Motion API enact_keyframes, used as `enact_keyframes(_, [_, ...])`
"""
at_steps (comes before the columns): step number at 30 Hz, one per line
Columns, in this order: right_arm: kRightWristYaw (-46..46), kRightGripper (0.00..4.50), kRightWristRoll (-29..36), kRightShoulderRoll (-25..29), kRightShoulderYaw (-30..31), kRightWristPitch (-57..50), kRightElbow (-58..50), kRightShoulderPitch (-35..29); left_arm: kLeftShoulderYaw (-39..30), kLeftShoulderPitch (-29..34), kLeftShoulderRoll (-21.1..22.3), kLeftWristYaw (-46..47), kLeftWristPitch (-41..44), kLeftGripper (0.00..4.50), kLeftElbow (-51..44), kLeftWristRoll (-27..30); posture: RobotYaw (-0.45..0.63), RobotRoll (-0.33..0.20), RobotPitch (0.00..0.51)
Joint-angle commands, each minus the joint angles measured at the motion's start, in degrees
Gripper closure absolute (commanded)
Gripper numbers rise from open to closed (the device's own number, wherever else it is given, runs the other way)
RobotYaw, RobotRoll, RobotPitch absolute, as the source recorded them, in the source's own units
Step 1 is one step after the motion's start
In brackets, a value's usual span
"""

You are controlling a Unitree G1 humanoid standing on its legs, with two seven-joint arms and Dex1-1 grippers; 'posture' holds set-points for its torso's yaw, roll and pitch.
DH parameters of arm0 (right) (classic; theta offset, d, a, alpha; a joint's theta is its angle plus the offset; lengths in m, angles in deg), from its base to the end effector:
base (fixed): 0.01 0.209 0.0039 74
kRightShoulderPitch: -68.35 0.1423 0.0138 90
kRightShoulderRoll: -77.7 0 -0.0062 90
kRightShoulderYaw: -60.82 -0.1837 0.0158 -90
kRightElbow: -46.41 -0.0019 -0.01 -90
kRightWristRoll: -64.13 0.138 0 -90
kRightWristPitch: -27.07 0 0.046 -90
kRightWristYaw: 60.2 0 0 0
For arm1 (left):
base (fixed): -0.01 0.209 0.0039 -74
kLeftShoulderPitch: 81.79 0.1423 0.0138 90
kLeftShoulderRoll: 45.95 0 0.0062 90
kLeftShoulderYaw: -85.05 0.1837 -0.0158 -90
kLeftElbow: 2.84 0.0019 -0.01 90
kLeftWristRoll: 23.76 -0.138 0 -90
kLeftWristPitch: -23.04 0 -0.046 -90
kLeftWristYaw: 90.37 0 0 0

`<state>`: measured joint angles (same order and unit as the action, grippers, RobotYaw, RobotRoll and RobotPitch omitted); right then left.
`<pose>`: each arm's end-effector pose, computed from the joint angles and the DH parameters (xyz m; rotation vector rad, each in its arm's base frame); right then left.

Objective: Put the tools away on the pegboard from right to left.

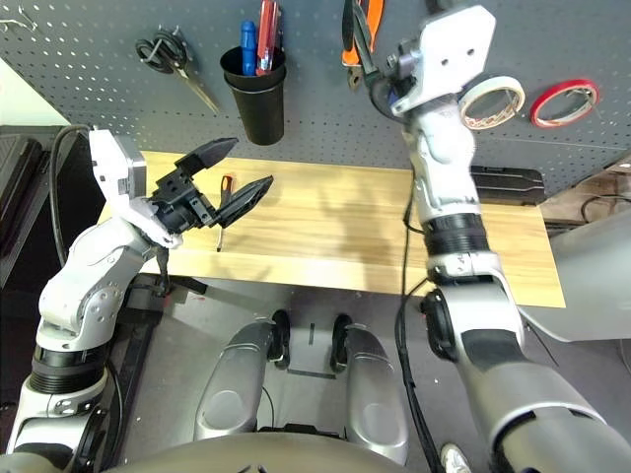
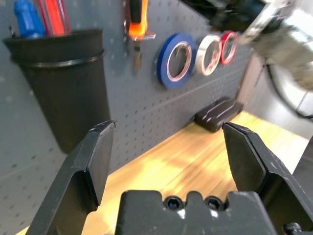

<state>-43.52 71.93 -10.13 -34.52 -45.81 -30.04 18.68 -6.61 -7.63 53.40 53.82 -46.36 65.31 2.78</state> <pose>0.3030 -0.1869 0.2052 -0.2451 -0.7537 0.2936 0.2306 0.1898 0.1682 0.1115 -0.2475 -0.8362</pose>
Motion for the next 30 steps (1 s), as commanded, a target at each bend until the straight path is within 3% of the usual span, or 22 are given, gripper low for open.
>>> enact_keyframes(1, [3.7, 0.04, 4.0, 1.9, 0.6, -9.9, -9.9, -5.6, 0.6, 0.9, 0.7, 0.9, 1.5, 0.00, 2.0, -1.7, 0.17, 0.000, 0.231])
enact_keyframes(6, [11.9, 0.04, 8.9, 6.7, 1.6, -21.4, -19.6, -18.7, 2.0, 1.7, 0.9, 2.4, 0.7, 0.00, 5.9, -5.9, 0.17, 0.000, 0.232])
enact_keyframes(12, [19.3, 0.04, 9.0, 10.9, 2.8, -24.3, -19.1, -27.2, 3.3, 3.1, -0.3, 6.2, 0.0, 0.00, 10.0, -11.4, 0.16, 0.000, 0.244])
enact_keyframes(18, [22.8, 0.04, 6.3, 11.2, 6.0, -23.1, -16.7, -30.7, 3.3, 5.0, -3.8, 12.6, -4.6, 0.00, 15.2, -17.5, 0.17, 0.000, 0.257])
enact_keyframes(30, [24.8, 0.04, 0.1, 7.0, 14.6, -22.0, -9.1, -32.3, 4.8, 2.2, -7.7, 19.1, 0.2, 0.00, 24.9, -23.6, 0.17, 0.000, 0.304])
